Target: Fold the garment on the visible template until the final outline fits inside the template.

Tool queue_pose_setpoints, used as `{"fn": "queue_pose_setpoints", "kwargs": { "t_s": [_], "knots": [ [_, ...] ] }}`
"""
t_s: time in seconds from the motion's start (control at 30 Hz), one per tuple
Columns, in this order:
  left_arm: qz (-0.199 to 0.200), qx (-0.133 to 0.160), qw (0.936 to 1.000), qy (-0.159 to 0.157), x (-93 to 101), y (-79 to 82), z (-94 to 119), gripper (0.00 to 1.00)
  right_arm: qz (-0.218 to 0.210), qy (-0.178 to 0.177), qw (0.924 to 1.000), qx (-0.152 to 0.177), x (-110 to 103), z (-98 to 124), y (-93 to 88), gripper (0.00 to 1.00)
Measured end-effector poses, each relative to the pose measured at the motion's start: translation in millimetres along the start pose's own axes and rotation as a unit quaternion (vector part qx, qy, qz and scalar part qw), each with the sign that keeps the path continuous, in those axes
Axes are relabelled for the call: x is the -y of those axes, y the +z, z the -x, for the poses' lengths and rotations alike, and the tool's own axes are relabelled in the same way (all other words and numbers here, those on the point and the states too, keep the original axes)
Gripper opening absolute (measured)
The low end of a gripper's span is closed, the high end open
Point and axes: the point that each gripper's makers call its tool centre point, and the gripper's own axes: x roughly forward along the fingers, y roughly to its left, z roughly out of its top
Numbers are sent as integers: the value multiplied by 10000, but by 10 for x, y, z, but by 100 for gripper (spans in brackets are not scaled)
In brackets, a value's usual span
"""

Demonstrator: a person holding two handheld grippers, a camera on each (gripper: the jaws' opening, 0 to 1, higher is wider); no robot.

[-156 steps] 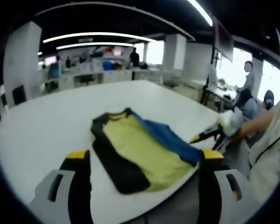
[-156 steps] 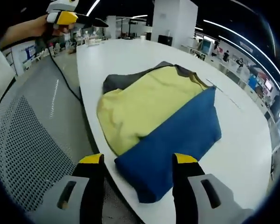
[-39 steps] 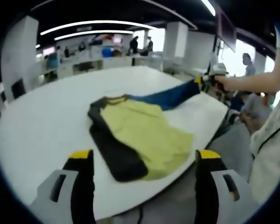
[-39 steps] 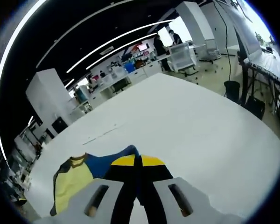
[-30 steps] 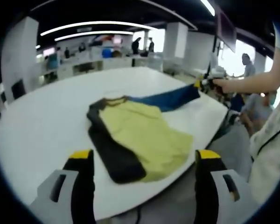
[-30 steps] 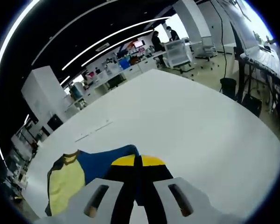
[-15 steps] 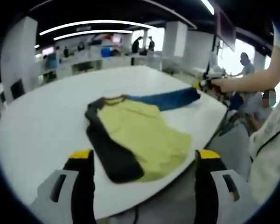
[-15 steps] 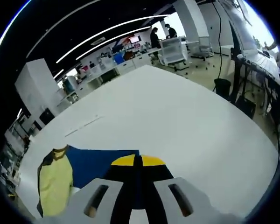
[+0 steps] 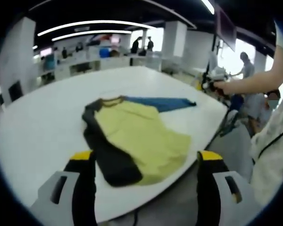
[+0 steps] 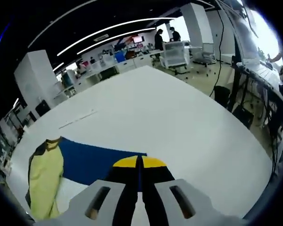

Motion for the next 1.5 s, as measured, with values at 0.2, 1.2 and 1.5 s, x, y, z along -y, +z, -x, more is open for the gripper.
{"fn": "queue_pose_setpoints", "kwargs": {
  "t_s": [0.2, 1.2, 1.5],
  "knots": [
    [7, -29, 10000, 10, -5, -20, 16, 84, 498, 99, 9986, -123, -128, -18, -130, 10],
    [42, -116, 9999, 83, -14, -57, 49, 84, 1401, 185, 9864, -844, -159, -74, -555, 5],
    [19, 49, 10000, 21, 23, 47, 40, 87, 997, -9, 9921, -762, -73, -58, -493, 1]
  ]
}}
